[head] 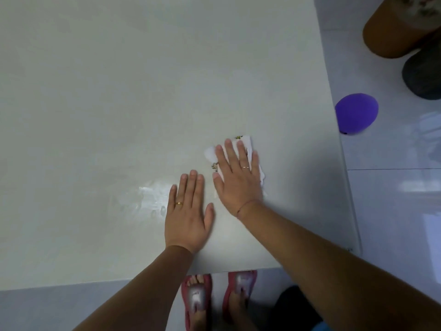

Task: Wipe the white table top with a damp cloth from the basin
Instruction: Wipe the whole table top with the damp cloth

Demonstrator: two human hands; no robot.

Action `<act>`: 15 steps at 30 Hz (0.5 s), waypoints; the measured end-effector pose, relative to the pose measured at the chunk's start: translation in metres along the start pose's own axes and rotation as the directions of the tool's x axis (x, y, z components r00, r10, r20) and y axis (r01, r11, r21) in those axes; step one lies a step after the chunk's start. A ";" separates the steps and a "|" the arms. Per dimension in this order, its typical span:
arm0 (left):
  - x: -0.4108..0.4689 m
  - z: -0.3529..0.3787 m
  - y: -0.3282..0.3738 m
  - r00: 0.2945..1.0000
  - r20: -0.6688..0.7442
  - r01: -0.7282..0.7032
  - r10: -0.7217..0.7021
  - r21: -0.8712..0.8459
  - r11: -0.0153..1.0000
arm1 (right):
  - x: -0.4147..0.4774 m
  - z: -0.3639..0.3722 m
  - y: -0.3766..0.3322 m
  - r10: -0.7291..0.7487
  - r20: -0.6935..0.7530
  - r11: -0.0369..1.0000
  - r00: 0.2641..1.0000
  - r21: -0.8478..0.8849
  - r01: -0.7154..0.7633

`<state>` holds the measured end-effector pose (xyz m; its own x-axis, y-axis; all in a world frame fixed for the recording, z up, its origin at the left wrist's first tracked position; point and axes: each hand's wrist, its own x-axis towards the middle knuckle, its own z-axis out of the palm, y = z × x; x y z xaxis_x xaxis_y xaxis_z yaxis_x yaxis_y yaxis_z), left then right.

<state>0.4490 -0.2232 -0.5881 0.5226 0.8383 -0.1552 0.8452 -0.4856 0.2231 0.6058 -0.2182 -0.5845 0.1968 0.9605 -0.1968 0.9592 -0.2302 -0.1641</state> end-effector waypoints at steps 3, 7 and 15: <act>0.000 0.002 -0.001 1.000 0.008 0.004 -0.004 -0.009 1.000 | 0.017 -0.010 0.045 -0.173 -0.038 0.982 0.984 -0.081 0.169; 0.001 0.003 -0.002 1.000 0.024 0.005 -0.005 -0.009 1.000 | 0.053 -0.019 0.083 0.261 -0.074 0.962 0.963 -0.057 -0.265; 0.001 0.000 -0.003 0.998 0.067 0.000 0.000 -0.007 1.000 | 0.050 -0.008 -0.003 -0.004 -0.017 0.999 1.000 -0.047 0.003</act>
<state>0.4470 -0.2211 -0.5892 0.5291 0.8197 -0.2194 0.8446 -0.4838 0.2294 0.6146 -0.1684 -0.5866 0.1964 0.9640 -0.1794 0.9683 -0.2195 -0.1195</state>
